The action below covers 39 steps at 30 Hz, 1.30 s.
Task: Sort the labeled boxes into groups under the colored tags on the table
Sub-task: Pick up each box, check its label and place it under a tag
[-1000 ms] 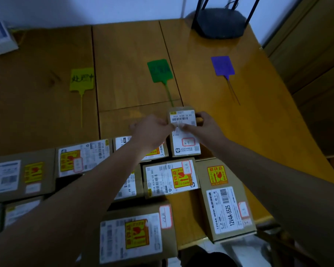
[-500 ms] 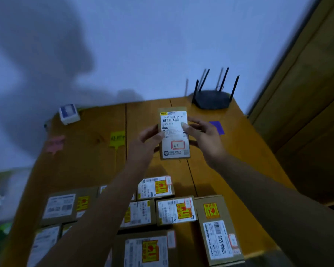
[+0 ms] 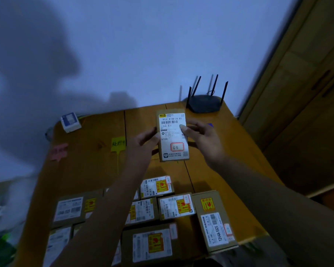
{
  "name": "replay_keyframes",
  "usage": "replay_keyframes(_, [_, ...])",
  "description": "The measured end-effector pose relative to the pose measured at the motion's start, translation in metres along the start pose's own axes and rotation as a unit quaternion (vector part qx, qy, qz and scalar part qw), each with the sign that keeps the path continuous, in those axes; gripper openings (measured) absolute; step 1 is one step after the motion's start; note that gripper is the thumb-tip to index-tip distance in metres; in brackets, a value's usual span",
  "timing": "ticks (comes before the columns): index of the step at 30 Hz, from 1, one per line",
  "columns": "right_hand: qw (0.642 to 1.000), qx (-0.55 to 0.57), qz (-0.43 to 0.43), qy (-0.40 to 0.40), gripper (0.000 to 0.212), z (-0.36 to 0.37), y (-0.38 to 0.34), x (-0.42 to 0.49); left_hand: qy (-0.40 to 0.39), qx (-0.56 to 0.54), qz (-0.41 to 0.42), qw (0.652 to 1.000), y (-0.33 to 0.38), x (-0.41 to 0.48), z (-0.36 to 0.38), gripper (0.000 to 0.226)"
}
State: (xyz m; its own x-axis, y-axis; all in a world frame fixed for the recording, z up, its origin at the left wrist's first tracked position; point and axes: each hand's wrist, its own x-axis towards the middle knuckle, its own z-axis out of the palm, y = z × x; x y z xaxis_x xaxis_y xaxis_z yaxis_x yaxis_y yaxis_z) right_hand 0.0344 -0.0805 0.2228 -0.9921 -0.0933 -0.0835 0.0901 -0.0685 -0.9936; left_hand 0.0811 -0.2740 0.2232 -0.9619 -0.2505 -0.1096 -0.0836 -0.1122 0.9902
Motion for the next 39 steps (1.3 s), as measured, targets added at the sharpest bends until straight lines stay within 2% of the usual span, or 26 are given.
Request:
replay_keyframes(4, [0.999, -0.030, 0.020, 0.021, 0.041, -0.016, 0.007, 0.005, -0.008, 0.000, -0.004, 1.000, -0.013, 0.008, 0.016, 0.027])
replay_keyframes(9, [0.996, -0.068, 0.042, 0.043, 0.047, -0.056, 0.024, 0.013, -0.025, 0.029, -0.024, 0.999, -0.040, 0.025, 0.062, 0.018])
replay_keyframes(16, [0.977, -0.154, 0.074, 0.130, 0.041, -0.154, 0.067, 0.056, -0.023, 0.075, -0.057, 0.995, -0.107, 0.052, 0.180, 0.017])
replay_keyframes(19, [0.967, -0.179, 0.110, 0.141, 0.035, -0.202, 0.093, 0.084, -0.018, 0.086, -0.099, 0.991, -0.142, 0.073, 0.236, 0.030])
replay_keyframes(21, [0.961, -0.194, 0.139, 0.139, 0.036, -0.232, 0.113, 0.102, -0.007, 0.103, -0.121, 0.987, -0.165, 0.088, 0.265, 0.031])
replay_keyframes(25, [0.948, -0.225, 0.189, 0.124, 0.035, -0.277, 0.148, 0.136, -0.019, 0.130, -0.177, 0.975, -0.205, 0.120, 0.310, 0.010])
replay_keyframes(26, [0.947, -0.224, 0.200, 0.115, 0.034, -0.286, 0.155, 0.143, -0.019, 0.140, -0.188, 0.972, -0.213, 0.128, 0.318, 0.009])
replay_keyframes(29, [0.949, -0.215, 0.215, 0.089, 0.032, -0.305, 0.173, 0.160, -0.030, 0.175, -0.208, 0.962, -0.233, 0.148, 0.336, 0.025])
replay_keyframes(36, [0.950, -0.208, 0.220, 0.082, 0.038, -0.312, 0.199, 0.186, -0.054, 0.215, -0.223, 0.949, -0.253, 0.168, 0.342, 0.016])
replay_keyframes(39, [0.952, -0.192, 0.219, 0.090, 0.036, -0.313, 0.205, 0.189, -0.056, 0.215, -0.208, 0.953, -0.251, 0.171, 0.342, 0.020])
